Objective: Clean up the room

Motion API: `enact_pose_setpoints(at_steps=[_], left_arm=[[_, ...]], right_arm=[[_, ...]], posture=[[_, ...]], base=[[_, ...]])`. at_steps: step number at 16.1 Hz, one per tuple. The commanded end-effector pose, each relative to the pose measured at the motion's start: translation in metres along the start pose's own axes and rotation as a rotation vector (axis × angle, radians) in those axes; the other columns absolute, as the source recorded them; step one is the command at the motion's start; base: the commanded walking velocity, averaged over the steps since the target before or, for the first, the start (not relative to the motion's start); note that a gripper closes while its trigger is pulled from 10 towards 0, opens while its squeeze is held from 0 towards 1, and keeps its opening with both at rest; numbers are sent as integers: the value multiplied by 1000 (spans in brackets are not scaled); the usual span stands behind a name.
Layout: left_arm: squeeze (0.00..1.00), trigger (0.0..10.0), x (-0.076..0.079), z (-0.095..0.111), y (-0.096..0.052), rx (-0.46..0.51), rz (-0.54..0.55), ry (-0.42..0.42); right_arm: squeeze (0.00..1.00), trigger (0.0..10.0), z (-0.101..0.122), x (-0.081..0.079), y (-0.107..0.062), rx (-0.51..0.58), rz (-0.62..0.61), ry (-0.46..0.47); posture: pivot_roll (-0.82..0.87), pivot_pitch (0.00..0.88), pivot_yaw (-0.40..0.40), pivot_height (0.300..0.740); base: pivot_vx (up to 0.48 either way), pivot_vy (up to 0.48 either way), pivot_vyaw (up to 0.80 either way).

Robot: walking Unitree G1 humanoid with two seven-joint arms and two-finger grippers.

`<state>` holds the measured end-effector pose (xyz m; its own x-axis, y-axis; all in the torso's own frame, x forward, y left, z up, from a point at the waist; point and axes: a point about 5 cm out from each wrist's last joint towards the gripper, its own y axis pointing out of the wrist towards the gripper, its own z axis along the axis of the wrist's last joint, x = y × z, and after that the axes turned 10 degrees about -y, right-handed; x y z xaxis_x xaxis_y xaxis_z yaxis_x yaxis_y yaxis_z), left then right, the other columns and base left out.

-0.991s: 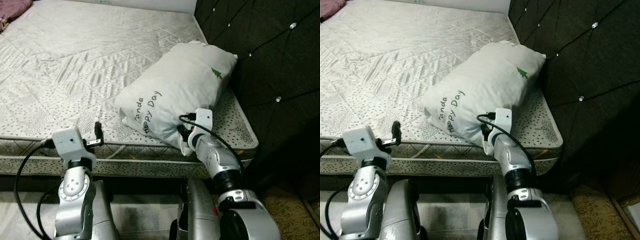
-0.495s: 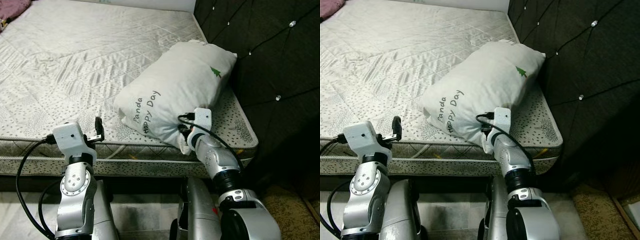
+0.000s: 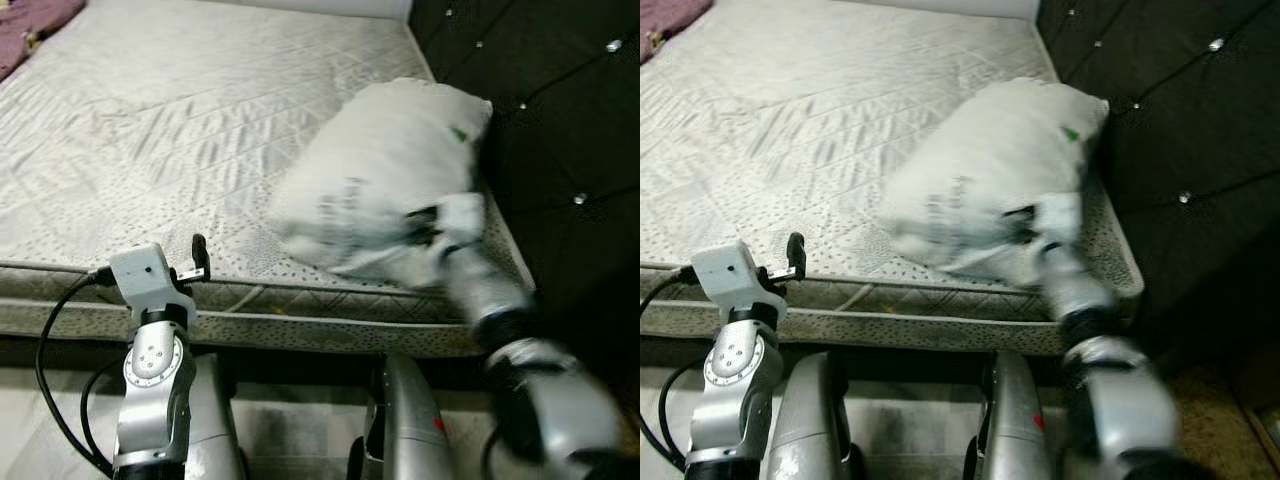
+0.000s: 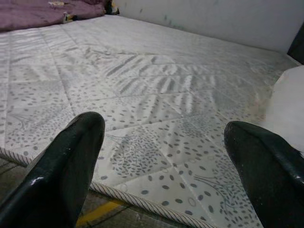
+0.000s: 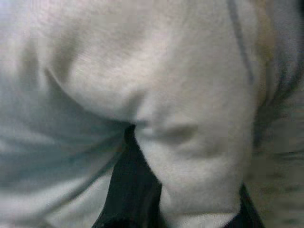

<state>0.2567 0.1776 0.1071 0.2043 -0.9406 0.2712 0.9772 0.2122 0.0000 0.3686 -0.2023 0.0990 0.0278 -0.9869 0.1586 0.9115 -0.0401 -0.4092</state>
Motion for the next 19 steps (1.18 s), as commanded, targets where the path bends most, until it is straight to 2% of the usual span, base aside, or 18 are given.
enact_pose_setpoints(at_steps=[1, 3, 5, 8, 9, 12, 14, 16, 17, 19], left_arm=[[0, 10000, 5, 0, 3, 5, -15, 0], [0, 10000, 7, 0, 5, 7, -22, 0], [0, 10000, 6, 2, 7, 13, -24, 3], [0, 10000, 5, 2, 8, 17, -21, 5], [0, 10000, 5, 1, 8, 17, -21, 7], [0, 10000, 4, 1, 6, 15, -20, 12], [0, 10000, 2, 1, 5, 14, -21, 19], [0, 10000, 1, 0, 4, 10, -24, 25], [0, 10000, 2, 0, 5, 8, -29, 26], [0, 10000, 4, 0, 7, 9, -38, 28]], right_arm=[[0, 0, 47, 35, -3, 165, -115, -2], [0, 0, 59, 49, -5, 197, -151, -6], [0, 0, 81, 82, -14, 251, -254, -16], [0, 0, 84, 97, -18, 263, -294, -4], [0, 0, 81, 96, -17, 259, -288, -11], [0, 0, 46, 74, -10, 208, -216, -49], [0, 0, 4, 40, -5, 143, -109, -59], [0, 0, -26, 5, -8, 118, -7, -59], [0, 0, -36, -11, -10, 110, 40, -66], [0, 0, -31, -19, -8, 122, 62, -67]], posture=[[43, 0, -50, 522], [43, 0, -47, 522], [48, 0, -47, 522], [53, 0, -50, 522], [54, 0, -51, 522], [57, 0, -53, 522], [56, 0, -50, 522], [53, 0, -43, 522], [51, 0, -39, 522], [52, 0, -36, 522]], base=[[0, 0, 0], [0, 0, 0], [0, 0, 0], [0, 0, 0], [0, 0, 0], [0, 0, 0], [0, 0, 0], [0, 0, 0], [0, 0, 0], [0, 0, 0]])
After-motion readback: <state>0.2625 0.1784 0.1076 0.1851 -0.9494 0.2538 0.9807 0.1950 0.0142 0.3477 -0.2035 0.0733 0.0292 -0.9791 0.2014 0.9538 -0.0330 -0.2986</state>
